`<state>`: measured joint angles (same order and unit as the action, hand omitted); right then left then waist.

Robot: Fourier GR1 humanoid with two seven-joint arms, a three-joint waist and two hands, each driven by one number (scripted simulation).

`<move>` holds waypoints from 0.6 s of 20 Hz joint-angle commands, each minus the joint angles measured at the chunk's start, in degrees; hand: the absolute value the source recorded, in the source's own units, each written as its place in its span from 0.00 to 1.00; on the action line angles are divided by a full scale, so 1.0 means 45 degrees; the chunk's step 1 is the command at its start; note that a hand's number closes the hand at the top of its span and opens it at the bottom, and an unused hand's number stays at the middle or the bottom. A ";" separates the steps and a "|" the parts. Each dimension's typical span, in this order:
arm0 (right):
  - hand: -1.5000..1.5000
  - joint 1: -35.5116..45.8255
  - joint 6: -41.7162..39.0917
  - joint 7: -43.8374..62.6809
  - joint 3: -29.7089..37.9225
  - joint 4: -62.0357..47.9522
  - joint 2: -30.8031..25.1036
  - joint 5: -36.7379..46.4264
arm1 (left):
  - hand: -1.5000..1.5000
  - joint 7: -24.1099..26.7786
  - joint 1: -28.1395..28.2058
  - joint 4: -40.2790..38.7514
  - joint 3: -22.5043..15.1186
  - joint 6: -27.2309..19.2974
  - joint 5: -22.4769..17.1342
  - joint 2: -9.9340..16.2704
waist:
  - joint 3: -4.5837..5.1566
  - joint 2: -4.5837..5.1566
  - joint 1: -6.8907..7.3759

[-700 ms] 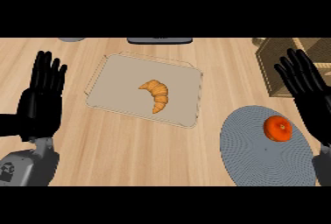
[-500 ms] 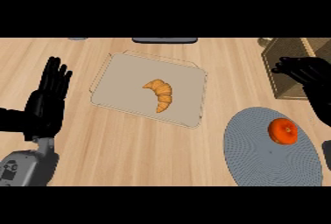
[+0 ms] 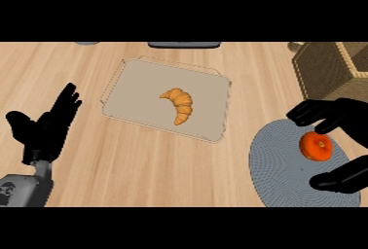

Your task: Pick the squash from the placemat and place it in the basket

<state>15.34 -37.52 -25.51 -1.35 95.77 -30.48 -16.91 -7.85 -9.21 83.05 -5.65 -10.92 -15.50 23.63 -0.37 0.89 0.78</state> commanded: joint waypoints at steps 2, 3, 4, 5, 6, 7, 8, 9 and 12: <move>0.00 -0.0746 -0.0678 -0.3886 0.0090 -0.0999 -0.0036 0.3141 | 0.50 -0.0045 -0.0602 -0.1585 0.0510 0.1119 -0.0219 0.0501 | 0.0063 -0.0118 -0.0200; 0.00 -0.0869 0.0016 -0.2923 -0.0136 -0.0126 0.0179 0.3230 | 0.50 -0.0363 -0.0055 -0.0609 0.0670 0.1025 -0.0125 0.0661 | 0.0074 -0.0192 -0.0154; 0.00 -0.1279 0.0296 -0.1493 -0.0274 0.0837 0.0109 0.2871 | 0.50 -0.1260 -0.0132 0.0249 0.0336 0.0334 0.0259 0.0344 | 0.0076 -0.0219 -0.0192; 0.00 -0.0698 0.0423 -0.0638 -0.0531 0.0865 0.0047 0.2929 | 0.50 -0.0482 -0.0829 -0.1268 0.0476 0.0890 0.0215 0.0198 | 0.0085 -0.0193 -0.0235; 0.00 -0.1161 -0.0447 0.0192 0.0153 0.1705 -0.1011 0.1649 | 0.50 -0.0617 -0.0327 -0.0743 0.0361 0.0686 0.0248 0.0134 | 0.0088 -0.0227 -0.0290; 0.00 -0.0127 -0.0402 0.0516 -0.0023 0.0595 -0.1296 0.2284 | 0.50 -0.1315 -0.0682 -0.0377 0.0511 0.0828 -0.0021 0.0481 | 0.0085 -0.0205 -0.0147; 0.00 0.0029 -0.0418 0.1577 0.0220 0.1457 -0.1995 0.2040 | 0.50 -0.0350 -0.0128 -0.1023 0.0834 0.1252 -0.0272 0.0539 | 0.0112 -0.0227 -0.0218; 0.00 0.0240 -0.0286 0.1797 0.0071 0.1546 -0.2296 0.2783 | 0.50 -0.0432 -0.0590 -0.1240 0.0704 0.0988 -0.0044 0.0355 | 0.0112 -0.0208 -0.0276; 0.00 0.1117 0.0125 0.2307 0.1099 0.1478 -0.3911 0.4470 | 0.50 -0.0582 -0.0674 -0.0985 0.0607 0.0952 0.0025 0.0389 | 0.0115 -0.0209 -0.0269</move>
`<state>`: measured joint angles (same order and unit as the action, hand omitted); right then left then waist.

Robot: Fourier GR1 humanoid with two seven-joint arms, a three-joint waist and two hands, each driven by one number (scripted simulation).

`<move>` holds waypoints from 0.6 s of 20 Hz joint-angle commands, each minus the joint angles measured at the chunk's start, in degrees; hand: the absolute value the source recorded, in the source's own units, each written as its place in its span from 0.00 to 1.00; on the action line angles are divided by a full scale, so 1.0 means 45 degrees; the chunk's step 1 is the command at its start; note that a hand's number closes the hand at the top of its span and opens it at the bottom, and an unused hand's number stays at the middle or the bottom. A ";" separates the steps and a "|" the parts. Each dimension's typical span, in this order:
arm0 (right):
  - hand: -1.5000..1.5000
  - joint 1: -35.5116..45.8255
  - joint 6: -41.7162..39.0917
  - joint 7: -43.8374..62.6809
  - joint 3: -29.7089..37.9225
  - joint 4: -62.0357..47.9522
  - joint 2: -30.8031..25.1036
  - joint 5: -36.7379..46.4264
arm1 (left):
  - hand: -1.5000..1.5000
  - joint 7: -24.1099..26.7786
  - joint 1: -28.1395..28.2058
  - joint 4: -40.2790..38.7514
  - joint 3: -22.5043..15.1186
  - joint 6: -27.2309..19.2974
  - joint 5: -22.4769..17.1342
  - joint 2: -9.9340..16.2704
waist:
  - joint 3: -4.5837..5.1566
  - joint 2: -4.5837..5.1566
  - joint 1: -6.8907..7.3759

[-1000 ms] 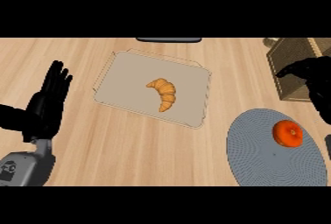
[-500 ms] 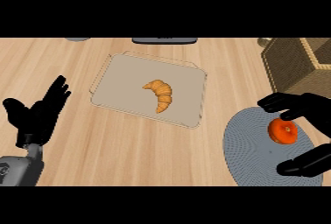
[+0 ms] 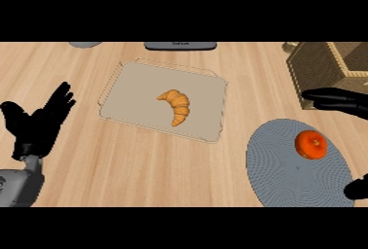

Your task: Pick the squash from the placemat and place it in the basket

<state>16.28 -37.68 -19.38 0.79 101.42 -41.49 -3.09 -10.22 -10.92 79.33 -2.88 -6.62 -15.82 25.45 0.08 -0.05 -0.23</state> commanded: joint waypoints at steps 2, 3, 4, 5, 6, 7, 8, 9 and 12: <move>0.00 0.1418 0.0452 0.1548 0.1100 0.0004 -0.2241 0.2325 | 0.50 -0.0152 -0.0170 0.0012 -0.0102 0.0092 0.0088 -0.0016 | 0.0012 0.0006 0.0095; 0.00 0.1467 0.0559 0.1877 0.1162 -0.0147 -0.2406 0.2666 | 0.50 -0.0274 0.0094 0.0492 -0.0134 -0.0075 0.0098 -0.0077 | -0.0001 -0.0023 0.0227; 0.00 0.1858 0.0138 0.2127 0.1303 -0.0579 -0.2716 0.2448 | 0.50 0.0227 -0.0193 -0.0465 0.0269 0.0462 -0.0120 0.0135 | 0.0016 0.0059 0.0125; 0.00 0.2515 -0.0112 0.2758 0.1138 -0.1066 -0.2732 0.2330 | 0.50 0.0182 0.0165 0.0030 -0.0369 -0.0046 0.0477 -0.0316 | 0.0008 0.0047 0.0294; 0.00 0.2610 -0.0898 0.2081 0.1763 -0.1784 -0.3478 0.1988 | 0.50 0.0035 -0.0091 -0.0248 0.0148 0.0508 -0.0079 0.0019 | 0.0000 0.0050 0.0200; 0.00 0.3571 -0.1472 0.3464 0.1278 -0.1488 -0.3443 0.1435 | 0.50 0.0275 -0.0155 -0.0404 -0.0085 0.0060 0.0373 -0.0350 | 0.0015 0.0039 0.0230; 0.00 0.3209 -0.2001 0.2179 0.1366 -0.2276 -0.3977 0.1893 | 0.50 -0.0718 0.0249 0.1082 -0.0105 0.0099 0.0103 -0.0040 | -0.0014 0.0010 0.0347; 0.00 0.3014 -0.2236 0.1512 0.0651 -0.2645 -0.3967 0.2605 | 0.50 0.0001 0.0069 0.0017 0.0087 0.0532 0.0011 -0.0110 | -0.0010 0.0083 0.0323; 0.00 0.3882 -0.4161 0.0908 0.0465 -0.3687 -0.5110 0.2274 | 0.50 0.0238 -0.0620 -0.0506 0.0167 0.0509 0.0214 -0.0184 | -0.0001 0.0134 0.0311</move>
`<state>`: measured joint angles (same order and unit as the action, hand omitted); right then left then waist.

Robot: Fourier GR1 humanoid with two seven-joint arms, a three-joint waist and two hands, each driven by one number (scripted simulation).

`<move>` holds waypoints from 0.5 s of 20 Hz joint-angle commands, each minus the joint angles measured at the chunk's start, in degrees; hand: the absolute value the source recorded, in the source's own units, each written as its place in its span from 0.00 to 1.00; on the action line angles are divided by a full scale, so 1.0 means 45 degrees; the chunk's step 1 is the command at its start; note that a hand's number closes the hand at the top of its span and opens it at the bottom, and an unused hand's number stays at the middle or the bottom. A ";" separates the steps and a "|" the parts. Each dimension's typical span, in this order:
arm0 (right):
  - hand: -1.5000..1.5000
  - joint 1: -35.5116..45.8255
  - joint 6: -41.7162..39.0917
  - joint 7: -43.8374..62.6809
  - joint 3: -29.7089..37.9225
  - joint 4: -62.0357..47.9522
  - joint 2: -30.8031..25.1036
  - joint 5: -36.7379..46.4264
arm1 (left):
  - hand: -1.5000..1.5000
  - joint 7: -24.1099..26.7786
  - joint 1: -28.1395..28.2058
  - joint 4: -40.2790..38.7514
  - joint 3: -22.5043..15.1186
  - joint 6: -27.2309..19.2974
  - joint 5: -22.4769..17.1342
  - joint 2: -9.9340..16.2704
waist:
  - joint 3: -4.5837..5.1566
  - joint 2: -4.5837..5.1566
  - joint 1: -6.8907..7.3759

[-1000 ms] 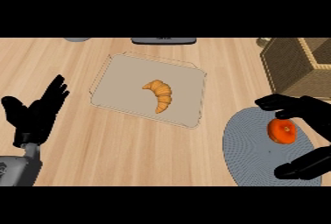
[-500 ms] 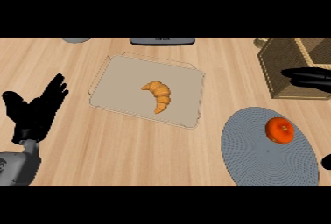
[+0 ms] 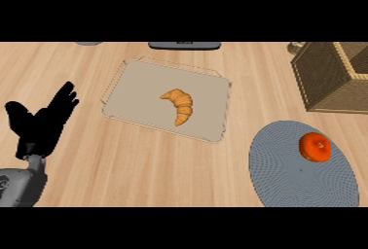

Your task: Pick the squash from the placemat and place it in the basket

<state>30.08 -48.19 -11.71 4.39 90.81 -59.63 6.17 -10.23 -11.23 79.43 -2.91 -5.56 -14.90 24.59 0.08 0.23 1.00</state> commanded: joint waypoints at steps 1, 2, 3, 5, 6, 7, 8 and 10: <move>0.00 0.1412 -0.1895 -0.0559 -0.0902 -0.1441 -0.0708 0.0321 | 0.50 -0.0303 -0.0432 -0.0154 -0.0012 0.0203 0.0022 -0.0077 | -0.0004 0.0048 0.0157; 0.00 0.0332 -0.1821 -0.1805 -0.0456 -0.1629 -0.0959 0.0537 | 0.50 -0.0161 0.0182 0.0278 0.0160 0.0079 0.0050 -0.0010 | -0.0023 -0.0005 0.0002; 0.00 0.0680 -0.1866 -0.2191 -0.0836 -0.2266 -0.1139 0.0885 | 0.50 -0.0330 -0.0503 -0.0148 0.0233 0.0080 0.0034 -0.0019 | -0.0024 0.0058 0.0072; 0.00 0.0952 -0.2013 -0.2652 -0.0930 -0.2550 -0.1370 0.0761 | 0.50 0.0012 -0.0379 -0.0216 -0.0092 -0.0159 0.0504 -0.0371 | -0.0021 0.0039 0.0049; 0.00 0.0424 -0.2131 -0.2790 -0.0821 -0.2264 -0.1375 0.0202 | 0.50 -0.0249 -0.0384 -0.0297 0.0396 0.0220 0.0087 0.0110 | -0.0022 0.0001 -0.0064; 0.00 0.0021 -0.2208 -0.3453 -0.0739 -0.2713 -0.1709 0.0077 | 0.50 -0.0142 0.0085 0.0226 0.0154 -0.0106 0.0235 -0.0195 | -0.0038 -0.0005 -0.0016; 0.00 -0.0279 -0.1645 -0.3689 -0.0847 -0.2750 -0.1403 0.0203 | 0.50 -0.0078 -0.0159 0.0062 -0.0063 -0.0329 0.0474 -0.0519 | -0.0039 0.0007 -0.0109; 0.00 -0.0715 -0.1306 -0.4516 -0.0720 -0.3465 -0.1634 0.0149 | 0.50 -0.0181 -0.0310 -0.0107 0.0104 -0.0143 0.0165 -0.0604 | -0.0046 0.0033 -0.0130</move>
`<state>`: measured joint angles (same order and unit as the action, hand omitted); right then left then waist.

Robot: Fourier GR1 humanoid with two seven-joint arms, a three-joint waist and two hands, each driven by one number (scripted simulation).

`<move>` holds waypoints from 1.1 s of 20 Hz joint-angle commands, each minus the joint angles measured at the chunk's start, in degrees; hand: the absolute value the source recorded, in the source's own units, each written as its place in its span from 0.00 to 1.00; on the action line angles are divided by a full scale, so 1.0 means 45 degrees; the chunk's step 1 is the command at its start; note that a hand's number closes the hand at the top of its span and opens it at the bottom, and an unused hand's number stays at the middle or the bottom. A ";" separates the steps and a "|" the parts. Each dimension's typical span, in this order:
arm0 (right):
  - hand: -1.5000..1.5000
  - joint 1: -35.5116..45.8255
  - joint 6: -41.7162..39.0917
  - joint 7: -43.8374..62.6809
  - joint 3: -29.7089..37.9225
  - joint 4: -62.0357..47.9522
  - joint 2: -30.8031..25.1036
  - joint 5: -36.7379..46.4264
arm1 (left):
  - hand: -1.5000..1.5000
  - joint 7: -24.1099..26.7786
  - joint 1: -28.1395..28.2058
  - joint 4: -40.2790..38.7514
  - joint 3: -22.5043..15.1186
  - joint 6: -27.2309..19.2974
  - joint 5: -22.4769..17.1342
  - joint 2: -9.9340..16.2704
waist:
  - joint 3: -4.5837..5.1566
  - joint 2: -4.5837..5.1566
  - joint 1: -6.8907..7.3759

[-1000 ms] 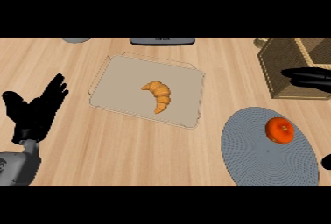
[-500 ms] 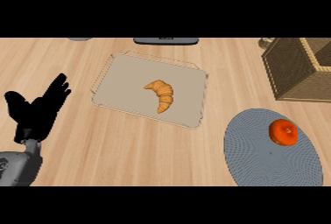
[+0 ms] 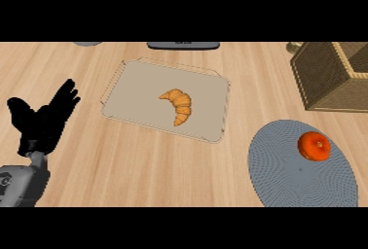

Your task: Pick the squash from the placemat and place it in the basket

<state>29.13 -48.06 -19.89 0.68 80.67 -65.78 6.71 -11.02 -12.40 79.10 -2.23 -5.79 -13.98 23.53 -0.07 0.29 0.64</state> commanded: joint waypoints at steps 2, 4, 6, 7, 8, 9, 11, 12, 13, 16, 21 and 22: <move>0.00 -0.0426 -0.1373 -0.3692 0.0688 -0.1850 -0.1000 -0.0477 | 0.50 0.0194 0.0314 -0.0004 0.0319 0.0269 -0.0037 0.0286 | -0.0014 0.0006 0.0009; 0.00 -0.0803 -0.0358 -0.4104 0.0409 -0.2318 -0.0389 -0.0310 | 0.50 0.0249 0.0235 -0.0187 0.0192 0.0270 -0.0001 0.0013 | -0.0017 0.0029 0.0016; 0.00 -0.1301 0.0383 -0.4596 -0.0431 -0.2196 0.0127 0.0200 | 0.50 0.0280 -0.0649 -0.0839 0.0177 -0.0008 0.0172 -0.0311 | -0.0021 0.0093 -0.0080; 0.00 -0.1680 0.0837 -0.4732 -0.0670 -0.2085 0.0298 0.0430 | 0.50 0.0705 -0.0068 -0.0916 0.0420 0.0468 0.0152 0.0185 | -0.0012 0.0044 -0.0035; 0.00 -0.1501 0.0880 -0.5143 -0.0753 -0.2500 0.0150 0.0557 | 0.50 0.0444 -0.0435 -0.0841 0.0196 0.0275 0.0225 -0.0150 | -0.0011 0.0049 0.0002; 0.00 -0.2032 0.1447 -0.5198 -0.0942 -0.2244 0.0493 0.0607 | 0.50 0.0088 -0.0265 -0.0326 0.0210 0.0183 0.0198 -0.0060 | -0.0015 -0.0011 -0.0035; 0.00 -0.2278 0.1882 -0.6027 -0.1049 -0.2563 0.0385 0.0781 | 0.50 0.0324 -0.0176 -0.0627 0.0353 0.0180 0.0204 -0.0161 | -0.0008 -0.0009 -0.0049; 0.00 -0.2394 0.2477 -0.5959 -0.1404 -0.2698 0.0871 0.1006 | 0.50 -0.0045 0.0017 -0.0269 0.0653 0.0912 -0.0333 0.0392 | -0.0012 -0.0013 0.0085; 0.00 -0.2788 0.3059 -0.5981 -0.1353 -0.2531 0.1261 0.0856 | 0.50 0.0446 0.0382 -0.0219 0.0384 0.0395 0.0172 -0.0039 | -0.0006 -0.0042 -0.0028; 0.00 -0.2471 0.4008 -0.6196 -0.1999 -0.3187 0.2190 0.1441 | 0.50 0.0211 -0.0019 -0.0331 0.0419 0.0641 0.0097 -0.0084 | 0.0000 -0.0015 0.0043; 0.00 -0.1771 0.4593 -0.6713 -0.2504 -0.5076 0.3510 0.1590 | 0.50 -0.0193 0.0305 0.0296 0.0375 0.0807 0.0206 0.0094 | -0.0009 -0.0005 0.0250; 0.00 -0.1701 0.4538 -0.6513 -0.2683 -0.5013 0.3879 0.1485 | 0.50 0.0008 0.0227 0.0134 0.0154 0.0363 0.0482 -0.0424 | -0.0003 -0.0003 0.0180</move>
<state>19.33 -23.70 -44.18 -10.15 62.99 -52.53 13.52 -10.43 -12.20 77.96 -0.63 -3.25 -12.65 23.06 -0.10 0.28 1.14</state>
